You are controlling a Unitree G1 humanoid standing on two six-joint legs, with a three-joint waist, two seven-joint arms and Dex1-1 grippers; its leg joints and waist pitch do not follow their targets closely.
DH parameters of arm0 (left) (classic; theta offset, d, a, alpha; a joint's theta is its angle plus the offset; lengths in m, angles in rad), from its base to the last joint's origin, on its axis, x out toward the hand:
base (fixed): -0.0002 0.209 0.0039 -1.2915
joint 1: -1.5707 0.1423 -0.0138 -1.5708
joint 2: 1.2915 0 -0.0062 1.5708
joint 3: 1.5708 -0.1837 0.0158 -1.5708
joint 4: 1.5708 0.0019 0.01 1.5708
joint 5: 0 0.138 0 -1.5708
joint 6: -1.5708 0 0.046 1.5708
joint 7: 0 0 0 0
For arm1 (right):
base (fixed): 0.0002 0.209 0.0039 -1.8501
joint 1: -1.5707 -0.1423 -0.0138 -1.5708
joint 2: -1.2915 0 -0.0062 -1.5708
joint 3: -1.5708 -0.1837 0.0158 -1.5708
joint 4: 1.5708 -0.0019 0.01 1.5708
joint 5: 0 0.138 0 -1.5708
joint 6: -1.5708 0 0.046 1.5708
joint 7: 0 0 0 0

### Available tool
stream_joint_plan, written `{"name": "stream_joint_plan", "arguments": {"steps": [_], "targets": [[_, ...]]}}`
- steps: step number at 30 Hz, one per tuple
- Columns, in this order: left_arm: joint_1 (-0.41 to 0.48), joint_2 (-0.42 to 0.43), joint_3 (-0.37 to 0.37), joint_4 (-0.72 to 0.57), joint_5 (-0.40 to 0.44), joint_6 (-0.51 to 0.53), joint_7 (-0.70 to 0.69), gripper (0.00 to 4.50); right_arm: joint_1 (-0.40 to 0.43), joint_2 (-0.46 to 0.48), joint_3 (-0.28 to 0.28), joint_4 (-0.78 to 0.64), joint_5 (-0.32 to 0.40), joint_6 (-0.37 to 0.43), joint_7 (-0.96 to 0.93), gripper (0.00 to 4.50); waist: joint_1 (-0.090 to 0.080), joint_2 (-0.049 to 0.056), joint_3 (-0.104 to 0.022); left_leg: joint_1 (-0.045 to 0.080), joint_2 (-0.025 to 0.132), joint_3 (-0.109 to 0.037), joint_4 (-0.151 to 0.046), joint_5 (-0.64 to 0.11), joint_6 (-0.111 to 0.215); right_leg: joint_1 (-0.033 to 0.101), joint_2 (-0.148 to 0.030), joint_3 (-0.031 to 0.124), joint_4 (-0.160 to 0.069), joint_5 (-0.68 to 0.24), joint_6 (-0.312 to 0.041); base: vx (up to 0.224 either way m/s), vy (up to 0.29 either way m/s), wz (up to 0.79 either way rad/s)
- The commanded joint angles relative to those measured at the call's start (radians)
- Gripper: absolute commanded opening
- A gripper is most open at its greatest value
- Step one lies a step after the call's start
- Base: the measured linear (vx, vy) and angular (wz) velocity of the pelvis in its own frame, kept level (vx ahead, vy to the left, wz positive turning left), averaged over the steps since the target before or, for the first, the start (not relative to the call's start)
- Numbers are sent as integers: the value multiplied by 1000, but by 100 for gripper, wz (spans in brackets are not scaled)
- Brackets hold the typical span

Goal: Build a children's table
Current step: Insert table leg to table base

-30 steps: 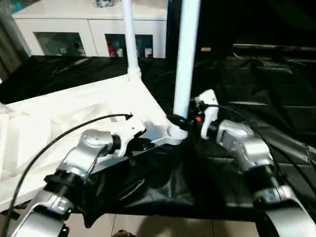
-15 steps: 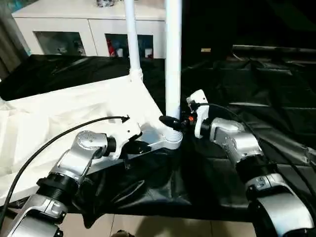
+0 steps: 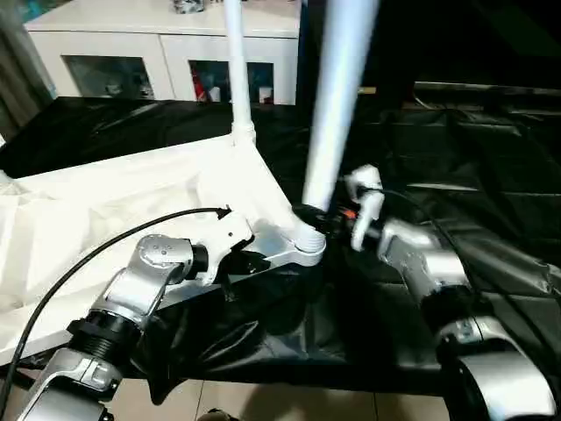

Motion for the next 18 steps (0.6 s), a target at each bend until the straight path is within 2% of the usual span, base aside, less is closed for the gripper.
{"name": "stream_joint_plan", "arguments": {"steps": [1,2,3,6,8,13,17,18], "targets": [[-7,-17,73,4,-38,-5,62,0,69,-6,-22,54,-15,-8,-25,191,2,4,-68,32,8,1,-71,-358,-10,34,-25,8,-71,-247,-222,0,0,0],[-7,-19,73,3,-39,-4,63,0,75,-3,-26,56,-12,-12,-28,191,1,1,-66,33,8,2,-73,-383,-14,31,-24,8,-77,-275,-216,0,0,0],[-7,-20,74,3,-39,-2,64,0,84,1,-35,59,-8,-19,-32,191,3,4,-66,34,8,0,-74,-393,-17,32,-26,7,-77,-286,-214,0,0,0],[-8,-22,70,6,-36,-4,70,0,122,15,-52,49,-4,-54,-43,191,0,2,-65,32,7,-4,-78,-422,-25,32,-25,5,-81,-322,-201,0,0,0],[-14,-24,73,12,-33,-5,74,0,142,19,-48,34,-11,-77,-51,190,-3,8,-64,32,7,-6,-81,-443,-31,30,-25,5,-85,-349,-192,0,0,0],[-28,-24,77,31,-24,-11,80,0,189,12,-1,-33,-67,-145,-66,190,-2,10,-65,33,7,-7,-82,-451,-32,27,-24,6,-88,-351,-182,0,0,0],[-32,-15,62,33,-13,-24,62,0,179,-10,72,-59,-144,-161,-56,190,-4,11,-63,31,6,-8,-85,-466,-36,26,-23,5,-89,-374,-173,0,0,0],[-32,-13,57,32,-10,-27,57,0,170,-15,89,-58,-155,-154,-48,190,-6,3,-62,31,6,-7,-85,-469,-34,26,-23,5,-91,-381,-171,0,0,0]]}}
